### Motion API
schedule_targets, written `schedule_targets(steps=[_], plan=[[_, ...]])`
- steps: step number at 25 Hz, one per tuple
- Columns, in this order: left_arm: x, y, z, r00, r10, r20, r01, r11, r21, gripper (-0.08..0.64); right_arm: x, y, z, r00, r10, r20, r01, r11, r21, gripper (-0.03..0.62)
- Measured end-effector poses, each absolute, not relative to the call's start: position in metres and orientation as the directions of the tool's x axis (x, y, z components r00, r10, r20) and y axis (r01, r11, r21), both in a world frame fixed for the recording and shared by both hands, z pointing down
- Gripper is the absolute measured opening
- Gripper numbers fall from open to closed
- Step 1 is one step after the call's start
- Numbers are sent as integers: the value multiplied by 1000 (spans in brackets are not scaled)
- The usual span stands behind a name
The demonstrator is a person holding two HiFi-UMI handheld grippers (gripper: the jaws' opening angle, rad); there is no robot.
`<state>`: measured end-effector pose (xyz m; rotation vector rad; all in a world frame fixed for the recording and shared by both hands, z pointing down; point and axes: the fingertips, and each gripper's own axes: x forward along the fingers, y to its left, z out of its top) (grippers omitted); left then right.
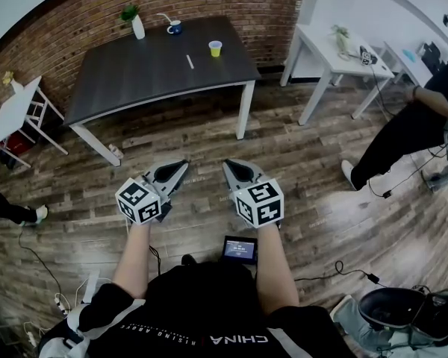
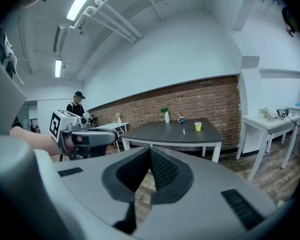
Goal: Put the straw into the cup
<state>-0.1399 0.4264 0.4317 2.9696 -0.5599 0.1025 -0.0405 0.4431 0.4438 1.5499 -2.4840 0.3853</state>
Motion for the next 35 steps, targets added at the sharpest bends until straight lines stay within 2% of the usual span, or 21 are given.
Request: schedule_targets(steps=[10, 20, 35], plan=[[-114, 430, 441, 910, -405, 90, -414, -901, 132, 3, 4, 447, 458, -439, -848, 296, -898, 410, -158, 5], [-114, 400, 455, 899, -424, 112, -438, -886, 153, 3, 15, 425, 478, -431, -847, 311, -901, 386, -200, 5], [-111, 235, 459, 925, -369, 95, -381, -907, 178, 2, 15, 268, 474, -372, -864, 338, -927, 331, -174, 5]])
